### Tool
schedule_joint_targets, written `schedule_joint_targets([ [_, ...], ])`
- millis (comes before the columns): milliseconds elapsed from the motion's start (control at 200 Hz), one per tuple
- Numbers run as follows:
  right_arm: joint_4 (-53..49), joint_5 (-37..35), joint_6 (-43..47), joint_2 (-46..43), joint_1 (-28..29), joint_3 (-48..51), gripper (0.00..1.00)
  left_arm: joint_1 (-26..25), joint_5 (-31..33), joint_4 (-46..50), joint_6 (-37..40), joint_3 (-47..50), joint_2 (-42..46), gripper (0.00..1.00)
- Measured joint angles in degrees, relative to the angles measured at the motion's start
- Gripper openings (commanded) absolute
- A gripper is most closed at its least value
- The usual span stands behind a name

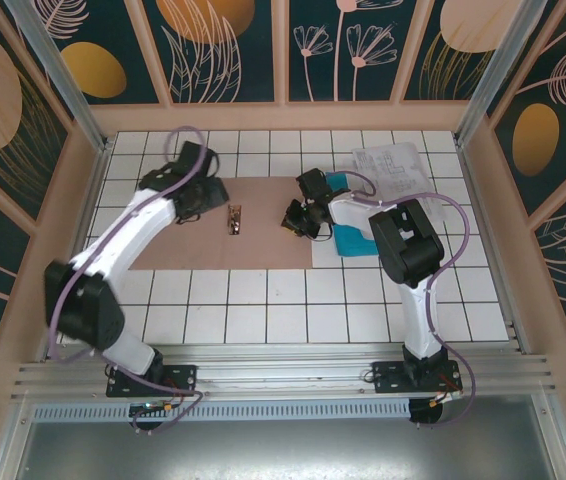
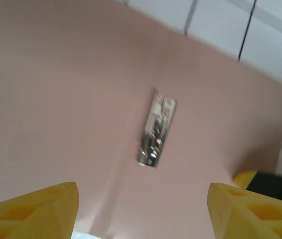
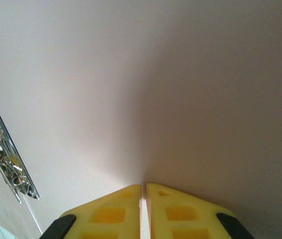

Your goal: Put the files into the folder

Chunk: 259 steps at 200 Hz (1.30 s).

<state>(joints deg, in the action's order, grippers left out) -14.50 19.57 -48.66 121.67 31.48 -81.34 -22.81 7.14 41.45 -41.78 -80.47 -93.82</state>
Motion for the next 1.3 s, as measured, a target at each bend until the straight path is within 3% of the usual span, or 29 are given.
schedule_joint_targets([
  [155,-3.4,0.0,2.0,0.0,-0.1,-1.7,0.18,-3.9,-2.7,-0.3,4.4,-5.6,-13.6,0.66],
  [360,-4.0,0.2,2.3,-5.8,-2.8,-0.4,0.23,-7.8,-4.7,-1.1,6.8,-11.6,-23.5,0.54],
  [575,-3.1,-0.3,2.3,-19.2,-12.5,6.1,0.23,-11.1,-6.6,-3.3,6.8,-17.4,-30.9,0.44],
  [701,-2.9,-0.8,2.4,-22.3,-18.7,11.2,0.23,-12.7,-6.6,-4.0,7.0,-18.7,-35.2,0.43],
  [1296,-3.3,-3.5,1.9,-21.6,-19.5,24.9,0.22,-17.7,-6.9,-9.2,6.4,-19.1,-36.2,0.41],
])
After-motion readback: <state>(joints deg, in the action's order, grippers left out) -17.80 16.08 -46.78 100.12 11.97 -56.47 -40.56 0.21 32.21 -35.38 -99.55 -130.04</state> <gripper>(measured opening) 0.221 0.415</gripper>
